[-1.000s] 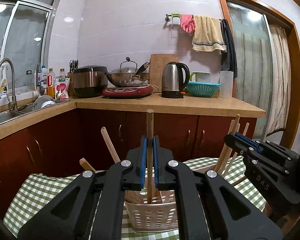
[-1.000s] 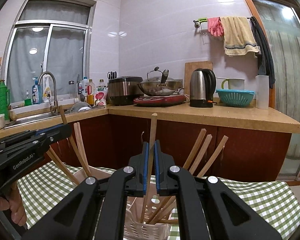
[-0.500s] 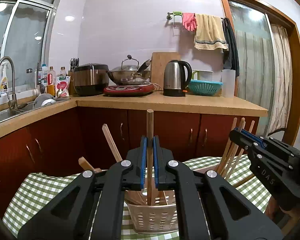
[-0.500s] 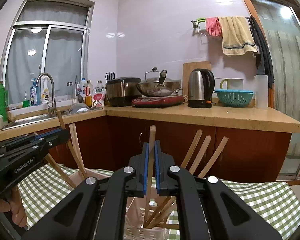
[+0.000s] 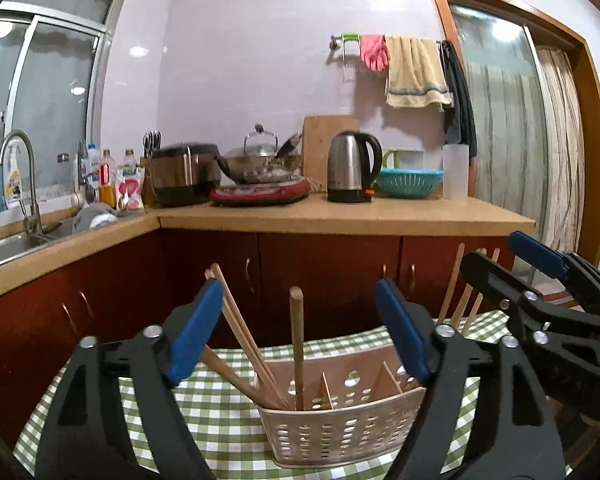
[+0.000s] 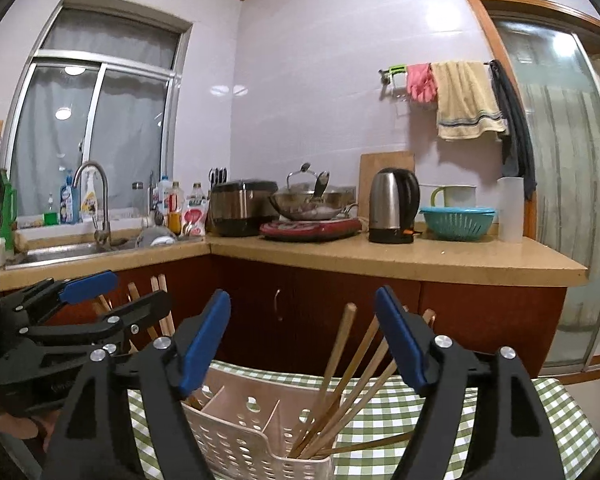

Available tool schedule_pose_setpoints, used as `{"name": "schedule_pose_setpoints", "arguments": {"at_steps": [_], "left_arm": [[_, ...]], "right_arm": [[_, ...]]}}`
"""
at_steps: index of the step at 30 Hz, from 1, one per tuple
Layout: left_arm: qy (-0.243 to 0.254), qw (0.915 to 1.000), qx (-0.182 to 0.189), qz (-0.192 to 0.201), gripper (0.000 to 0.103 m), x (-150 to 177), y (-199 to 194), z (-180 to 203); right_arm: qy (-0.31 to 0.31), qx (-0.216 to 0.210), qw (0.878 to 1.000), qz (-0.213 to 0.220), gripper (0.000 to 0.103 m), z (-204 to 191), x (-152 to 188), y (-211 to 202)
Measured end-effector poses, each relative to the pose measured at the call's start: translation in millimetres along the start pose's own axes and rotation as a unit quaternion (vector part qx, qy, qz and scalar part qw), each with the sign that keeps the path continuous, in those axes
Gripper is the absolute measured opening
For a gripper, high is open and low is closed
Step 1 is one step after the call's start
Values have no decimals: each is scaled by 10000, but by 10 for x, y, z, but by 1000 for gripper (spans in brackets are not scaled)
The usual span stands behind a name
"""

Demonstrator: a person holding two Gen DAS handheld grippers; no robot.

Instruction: Organize utensils

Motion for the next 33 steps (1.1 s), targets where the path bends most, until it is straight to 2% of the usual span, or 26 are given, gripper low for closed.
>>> {"name": "schedule_pose_setpoints", "arguments": {"at_steps": [6, 12, 22, 33], "left_arm": [[69, 9997, -78, 230, 88, -169, -211, 47], [147, 9987, -403, 282, 92, -220, -457, 50], [178, 9968, -783, 35, 98, 0, -1011, 27], [-205, 9952, -912, -293, 98, 275, -1557, -91]], "right_arm": [[-4, 210, 9997, 153, 82, 57, -117, -239], [104, 362, 9992, 111, 84, 111, -134, -477], [331, 445, 9980, -317, 85, 40, 138, -855], [167, 340, 9969, -691, 85, -199, 308, -1294]]}}
Point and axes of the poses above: each gripper's, at about its wrist camera, not at the fingertips, and y roughly the way its jaws point, z to its right, x to its underside, the point moved 6 cm from there along y, roughly the way its jaws point, and after that the axes turned 3 degrees about -y, right-handed, at the moved point
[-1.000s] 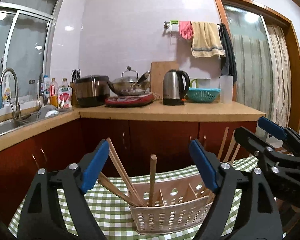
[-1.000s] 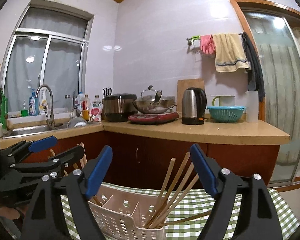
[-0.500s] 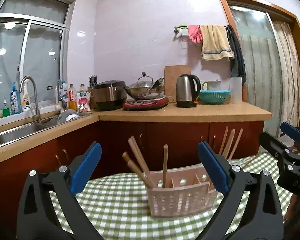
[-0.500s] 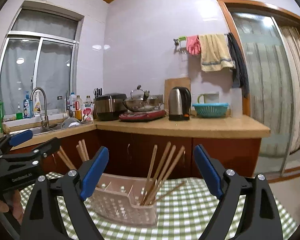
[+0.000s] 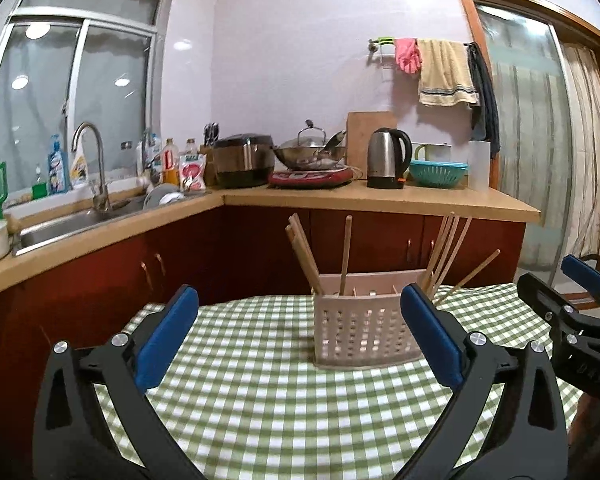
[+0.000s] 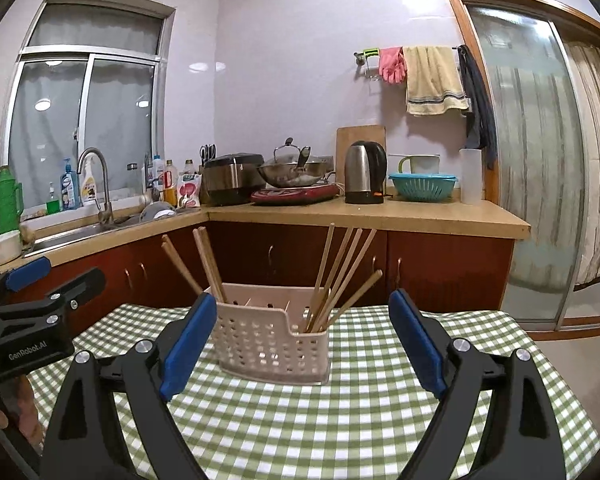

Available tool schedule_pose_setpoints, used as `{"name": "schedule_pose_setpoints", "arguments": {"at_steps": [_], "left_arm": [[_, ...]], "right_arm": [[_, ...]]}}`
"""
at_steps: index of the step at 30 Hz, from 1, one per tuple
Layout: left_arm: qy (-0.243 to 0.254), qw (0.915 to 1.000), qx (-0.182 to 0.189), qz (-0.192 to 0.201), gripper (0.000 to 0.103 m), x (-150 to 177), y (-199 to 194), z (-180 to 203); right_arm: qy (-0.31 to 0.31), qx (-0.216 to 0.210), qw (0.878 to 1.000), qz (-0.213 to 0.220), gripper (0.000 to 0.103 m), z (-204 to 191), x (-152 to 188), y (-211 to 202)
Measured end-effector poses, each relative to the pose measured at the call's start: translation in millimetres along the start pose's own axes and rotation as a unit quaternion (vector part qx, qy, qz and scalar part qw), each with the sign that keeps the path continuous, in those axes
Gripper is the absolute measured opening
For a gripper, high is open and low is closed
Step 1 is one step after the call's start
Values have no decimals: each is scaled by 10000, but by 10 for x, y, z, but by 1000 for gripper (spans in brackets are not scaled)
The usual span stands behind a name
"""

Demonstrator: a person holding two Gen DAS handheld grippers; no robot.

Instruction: Organize utensils

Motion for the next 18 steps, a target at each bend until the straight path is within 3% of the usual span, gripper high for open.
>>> {"name": "schedule_pose_setpoints", "arguments": {"at_steps": [5, 18], "left_arm": [[-51, 9998, -153, -105, 99, 19, -193, -71], [-171, 9996, -180, 99, 99, -77, -716, -216]], "right_arm": [[49, 32, 10000, -9, 85, 2, -41, -214], [-116, 84, 9997, 172, 86, -63, -171, -608]]}}
Point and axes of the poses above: each gripper's, at about its wrist camera, not at the fingertips, and y roughly the way its jaws point, z to its right, x to its underside, the point moved 6 cm from there along y, roughly the way its jaws point, and after that the axes turned 3 degrees about -y, right-handed, at the moved point
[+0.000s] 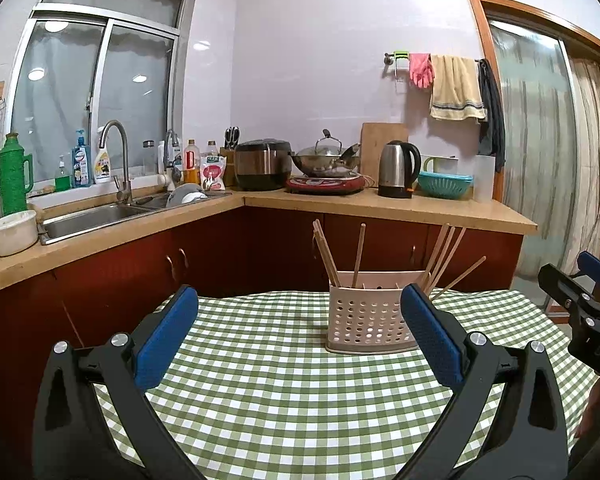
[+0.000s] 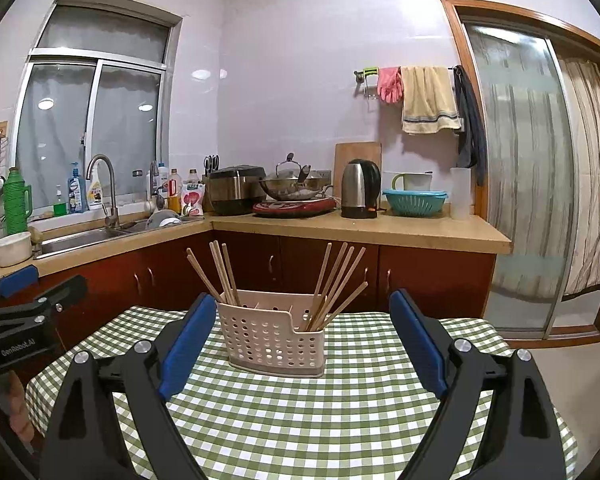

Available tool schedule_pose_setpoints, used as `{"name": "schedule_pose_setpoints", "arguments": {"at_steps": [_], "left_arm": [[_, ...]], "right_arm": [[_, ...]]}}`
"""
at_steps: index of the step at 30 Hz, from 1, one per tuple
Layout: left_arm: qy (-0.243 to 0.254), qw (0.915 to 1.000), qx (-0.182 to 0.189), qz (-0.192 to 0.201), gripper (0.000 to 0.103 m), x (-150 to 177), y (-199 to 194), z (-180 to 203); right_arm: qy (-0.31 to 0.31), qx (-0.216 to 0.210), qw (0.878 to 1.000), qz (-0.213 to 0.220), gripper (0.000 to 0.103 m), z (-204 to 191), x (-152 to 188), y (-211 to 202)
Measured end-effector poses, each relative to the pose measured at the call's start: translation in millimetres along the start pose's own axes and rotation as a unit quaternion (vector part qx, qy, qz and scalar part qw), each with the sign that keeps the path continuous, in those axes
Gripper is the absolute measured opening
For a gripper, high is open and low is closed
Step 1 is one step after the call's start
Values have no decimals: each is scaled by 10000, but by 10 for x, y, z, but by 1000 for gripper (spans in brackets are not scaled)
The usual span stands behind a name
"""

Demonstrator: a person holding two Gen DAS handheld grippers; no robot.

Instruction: Organize utensils

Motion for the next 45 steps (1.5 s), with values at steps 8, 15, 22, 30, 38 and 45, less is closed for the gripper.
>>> {"name": "schedule_pose_setpoints", "arguments": {"at_steps": [8, 15, 22, 30, 38, 45], "left_arm": [[-18, 10000, -23, 82, 99, -28, -181, -36], [-23, 9999, -37, 163, 99, -71, -262, -30], [-41, 9998, -23, 169, 99, -72, -300, -32], [-50, 9998, -18, 170, 99, -77, -320, -32], [-87, 9998, -17, 175, 99, -85, -339, -41], [-124, 9999, -53, 100, 99, -85, -336, -82]], "right_arm": [[28, 40, 10000, 80, 86, 44, -42, -139], [-33, 43, 9998, 183, 86, 26, -94, -242], [-37, 43, 9997, 221, 86, 17, -111, -272], [-43, 38, 9997, 237, 86, 3, -119, -289], [-46, 44, 9997, 239, 86, -2, -118, -292], [-50, 37, 9997, 228, 86, -13, -117, -295]]}}
Point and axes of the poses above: each gripper's, at about its wrist camera, not at the fingertips, and y roughly the way its jaws point, z to its right, x to its underside, the point moved 6 cm from there along y, roughly the way its jaws point, and after that the axes turned 3 degrees about -y, right-handed, at the moved point
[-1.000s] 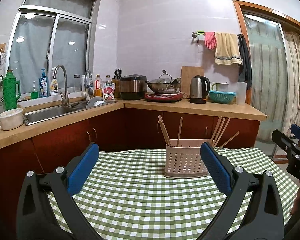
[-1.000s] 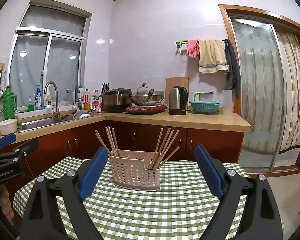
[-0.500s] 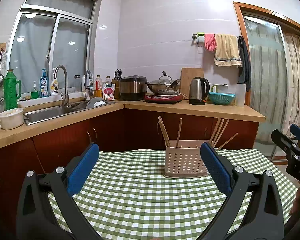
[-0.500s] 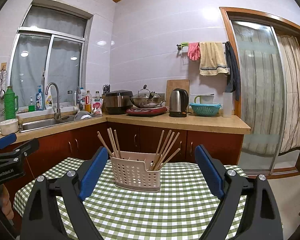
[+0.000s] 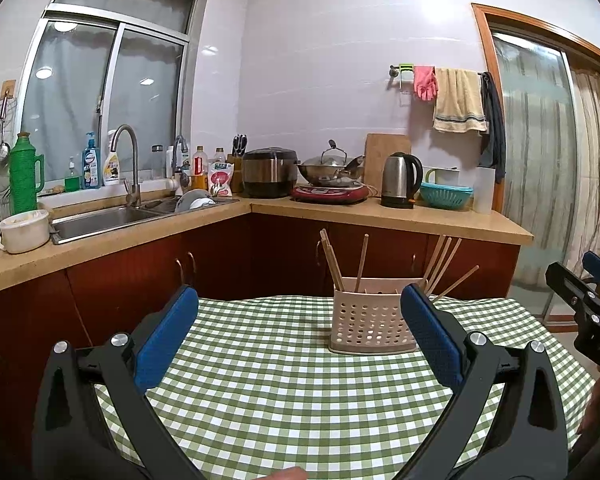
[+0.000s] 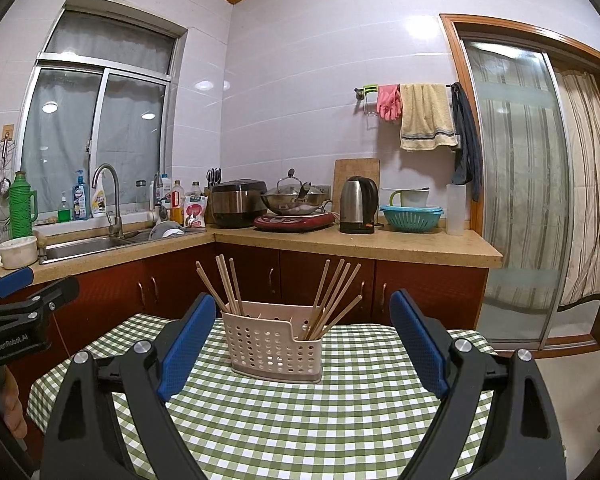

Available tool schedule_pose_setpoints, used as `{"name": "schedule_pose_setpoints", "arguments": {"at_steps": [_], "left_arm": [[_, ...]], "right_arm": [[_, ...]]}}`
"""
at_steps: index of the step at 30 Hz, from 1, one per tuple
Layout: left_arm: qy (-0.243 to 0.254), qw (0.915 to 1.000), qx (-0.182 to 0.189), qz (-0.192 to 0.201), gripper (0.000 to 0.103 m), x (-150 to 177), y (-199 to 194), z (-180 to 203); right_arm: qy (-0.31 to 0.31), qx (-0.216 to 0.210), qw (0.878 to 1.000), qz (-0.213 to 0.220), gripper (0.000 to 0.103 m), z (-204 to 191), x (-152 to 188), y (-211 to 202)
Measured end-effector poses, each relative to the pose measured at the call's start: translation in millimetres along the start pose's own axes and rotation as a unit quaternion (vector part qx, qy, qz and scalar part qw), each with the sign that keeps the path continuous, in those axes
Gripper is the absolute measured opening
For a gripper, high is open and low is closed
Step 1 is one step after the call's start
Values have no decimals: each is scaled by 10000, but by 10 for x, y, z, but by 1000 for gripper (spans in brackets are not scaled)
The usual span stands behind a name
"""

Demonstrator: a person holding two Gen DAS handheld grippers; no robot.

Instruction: Organize utensils

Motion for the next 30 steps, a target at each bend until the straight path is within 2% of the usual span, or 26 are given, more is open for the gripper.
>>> {"name": "schedule_pose_setpoints", "arguments": {"at_steps": [17, 28, 30], "left_arm": [[-48, 10000, 26, -20, 99, -2, 59, -1], [104, 9998, 91, 127, 99, 34, 134, 72], [263, 9995, 29, 156, 99, 47, 195, 115]], "right_arm": [[-16, -36, 10000, -68, 86, -50, 15, 19], [-16, -60, 9997, -226, 86, -10, 114, 163], [-12, -65, 9996, -261, 86, 7, 141, 197]]}}
Point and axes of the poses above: each gripper's, at about its wrist camera, not at the fingertips, and y roughly the way its jaws point, z to its right, x to its underside, the point moved 6 cm from there along y, roughly the way its jaws point, and after that the axes turned 3 degrees about -y, right-handed, at the moved point
